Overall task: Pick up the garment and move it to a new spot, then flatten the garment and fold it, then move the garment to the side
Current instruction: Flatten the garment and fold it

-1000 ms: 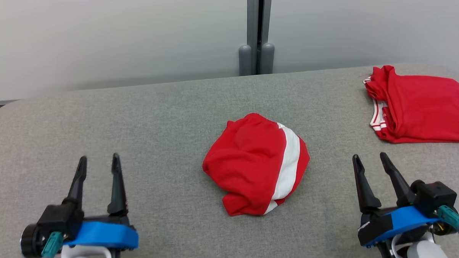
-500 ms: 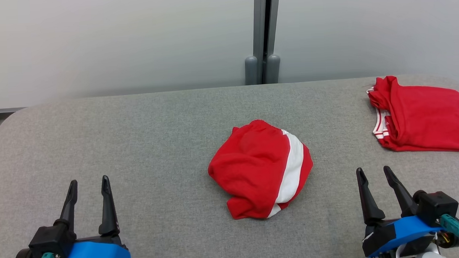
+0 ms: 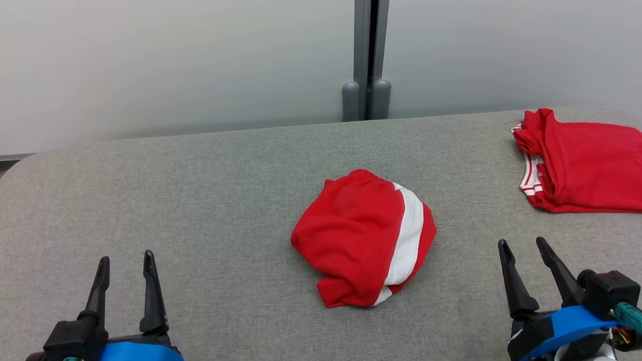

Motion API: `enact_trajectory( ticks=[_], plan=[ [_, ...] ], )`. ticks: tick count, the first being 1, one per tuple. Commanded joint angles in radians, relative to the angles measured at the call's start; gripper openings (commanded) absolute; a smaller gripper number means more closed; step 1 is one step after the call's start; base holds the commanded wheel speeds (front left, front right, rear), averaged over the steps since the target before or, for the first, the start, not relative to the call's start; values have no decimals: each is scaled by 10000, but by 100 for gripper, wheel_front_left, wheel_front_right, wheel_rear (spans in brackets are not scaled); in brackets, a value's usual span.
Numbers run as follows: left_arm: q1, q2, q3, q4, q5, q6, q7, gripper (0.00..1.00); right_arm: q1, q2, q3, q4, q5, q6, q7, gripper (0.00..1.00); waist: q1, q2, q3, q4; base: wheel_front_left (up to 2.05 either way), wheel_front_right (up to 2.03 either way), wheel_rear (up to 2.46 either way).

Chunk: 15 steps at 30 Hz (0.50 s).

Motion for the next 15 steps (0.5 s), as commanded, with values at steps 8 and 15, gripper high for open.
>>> enact_trajectory(
  ticks=[8,15],
  plan=[
    [-224,-65,92,-31,130,-97,-45,100,-1181,-6,311,213,-164,6,24,100,1,0,290,-46,0,0,0],
    [-644,-195,-33,-53,279,-189,-45,100,-3131,-66,750,821,-598,4,415,100,1,0,764,184,0,0,0]
  ],
)
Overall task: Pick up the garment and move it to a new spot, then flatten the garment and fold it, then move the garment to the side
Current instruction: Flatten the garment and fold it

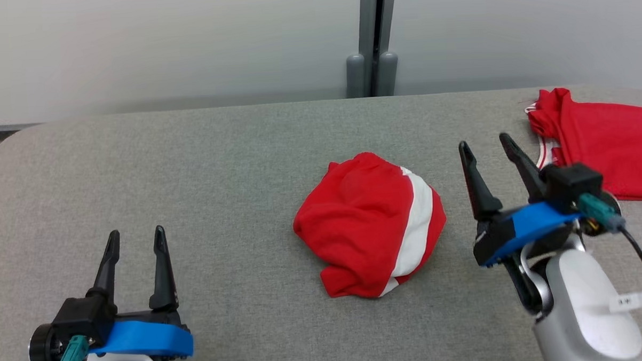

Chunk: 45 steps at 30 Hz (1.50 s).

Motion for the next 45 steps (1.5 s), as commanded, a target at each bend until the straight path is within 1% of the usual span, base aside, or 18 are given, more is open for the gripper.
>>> enact_trajectory(
  ticks=[1,6,13,16,21,26,32,33,34,35,36,45],
  plan=[
    [-184,-23,5,-8,68,-39,-43,100,-294,-95,63,166,-91,2,85,100,-1,0,165,165,0,0,0],
    [-638,-167,-143,112,171,-165,-44,100,-1813,-355,461,1194,-210,4,521,100,-1,0,580,616,0,0,0],
    [-1102,-449,-187,292,314,-365,-44,100,-2837,-768,621,3369,-204,4,1170,100,-1,0,1062,1263,0,0,0],
    [-1192,-510,-117,357,352,-411,-44,100,-2870,-789,707,4277,-41,2,1311,100,-1,0,1174,1421,0,0,0],
    [-1270,-636,58,433,413,-481,-45,100,-2778,-814,932,5456,110,2,1428,100,-1,0,1304,1523,0,0,0],
    [-1288,-724,166,469,485,-564,-45,100,-2647,-781,1181,6384,261,4,1389,100,-1,0,1315,1534,0,0,0],
    [-1346,-802,186,575,593,-657,-44,100,-2478,-631,1644,7431,502,5,1627,100,-1,0,1262,1513,0,0,0],
    [-1361,-817,189,588,619,-671,-45,100,-2484,-585,1715,7531,567,7,1589,78,-1,0,1258,1509,0,0,0],
    [-1371,-834,191,609,635,-687,-45,100,-2505,-556,1782,7589,649,15,1534,32,-1,0,1248,1503,0,0,0],
    [-1386,-845,202,633,651,-683,-44,100,-2544,-551,1815,7625,721,15,1423,7,-1,0,1238,1496,0,0,0],
    [-1399,-856,219,653,666,-701,-44,100,-2615,-586,1831,7659,771,13,1302,0,-1,0,1225,1485,0,0,0],
    [-1102,-861,447,788,757,-793,-45,100,-3342,-1310,1387,7703,1074,2,-576,0,-1,0,830,1280,0,0,0]
  ],
)
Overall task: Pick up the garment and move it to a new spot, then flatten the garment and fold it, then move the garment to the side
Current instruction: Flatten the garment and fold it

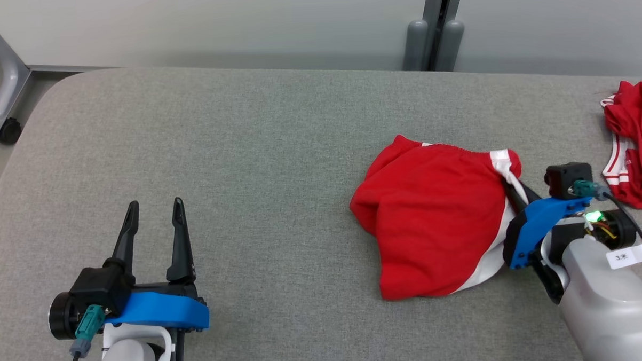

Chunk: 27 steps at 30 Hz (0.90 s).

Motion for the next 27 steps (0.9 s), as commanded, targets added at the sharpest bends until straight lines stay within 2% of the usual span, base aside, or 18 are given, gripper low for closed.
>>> enact_trajectory(
  ticks=[1,7,14,20,22,23,25,27],
  plan=[
    [82,27,87,3,47,-23,-42,100,-242,-126,-99,3,23,2,-270,0,0,0,-109,-64,0,0,0],
    [306,-7,145,-48,125,-54,-42,100,-552,-502,-400,-270,-108,2,-925,0,0,0,-414,-170,0,0,0],
    [500,-33,217,-91,149,-79,-44,100,-224,5,123,-1429,-254,2,-1125,0,0,0,-731,-203,0,0,0],
    [568,-72,289,-171,158,-81,-42,100,440,760,1527,-2821,46,4,-1135,0,0,0,-810,-96,0,0,0],
    [592,-90,300,-197,162,-79,-42,100,712,924,2178,-3249,212,2,-1135,0,0,0,-800,-36,0,0,0],
    [592,-90,300,-197,162,-79,-42,100,712,924,2178,-3249,212,2,-1135,0,0,0,-800,-36,0,0,0],
    [633,-108,336,-233,162,-76,-42,100,1124,1121,3122,-3777,469,4,-1128,0,0,0,-768,56,0,0,0],
    [643,-113,352,-237,160,-77,-42,100,1274,1174,3456,-3913,591,4,-1092,0,0,0,-754,81,0,0,0]
  ],
)
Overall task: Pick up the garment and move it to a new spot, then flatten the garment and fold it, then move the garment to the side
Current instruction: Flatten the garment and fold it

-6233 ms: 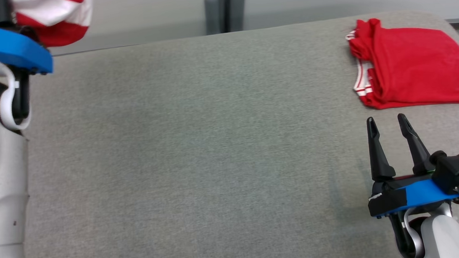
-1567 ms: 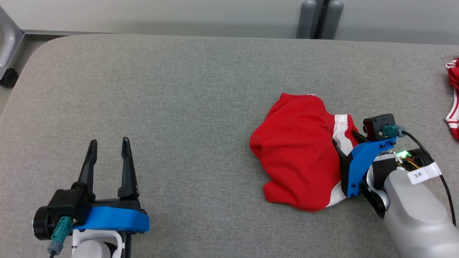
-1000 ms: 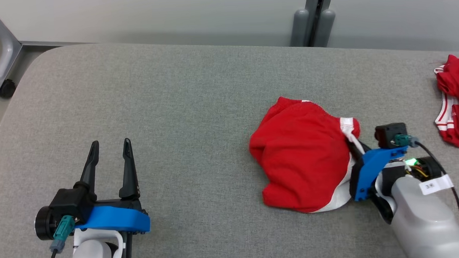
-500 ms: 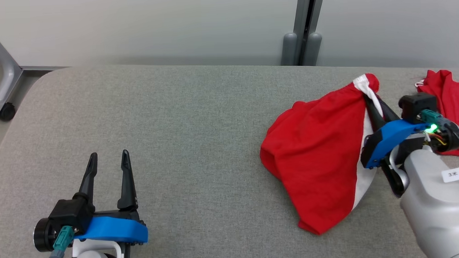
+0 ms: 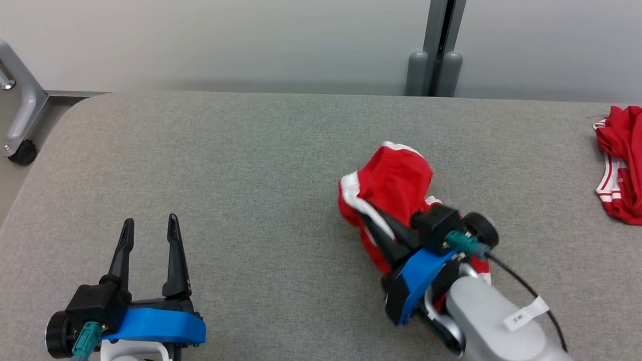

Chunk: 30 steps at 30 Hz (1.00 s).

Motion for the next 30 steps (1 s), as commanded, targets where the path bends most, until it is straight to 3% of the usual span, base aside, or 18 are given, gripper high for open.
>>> enact_trajectory(
  ticks=[1,11,12,13,14,21,25,30],
  plan=[
    [76,-26,63,-37,61,-9,-44,100,180,41,158,-54,64,4,11,0,0,0,16,26,0,0,0],
    [-40,-95,62,33,77,-29,-42,100,1151,140,2808,-242,1370,2,192,0,0,0,77,236,0,0,0],
    [-48,-103,77,36,73,-31,-44,100,1185,141,3015,-224,1487,4,191,20,0,0,83,233,0,0,0],
    [-52,-107,92,32,69,-27,-44,100,1211,149,3239,-267,1577,4,172,54,0,0,90,223,0,0,0],
    [-51,-112,105,31,69,-21,-42,100,1216,143,3367,-271,1638,4,149,100,0,0,89,208,0,0,0],
    [6,-129,256,-7,101,21,-44,100,774,138,3211,-515,1861,2,-23,100,0,0,35,-8,0,0,0],
    [101,-109,392,-81,117,23,-42,100,566,125,2287,-739,1490,4,-69,100,0,0,14,-176,0,0,0],
    [215,-100,490,-186,174,43,-44,100,808,-341,720,-1160,874,2,-74,100,0,0,-4,-397,0,0,0]
  ],
)
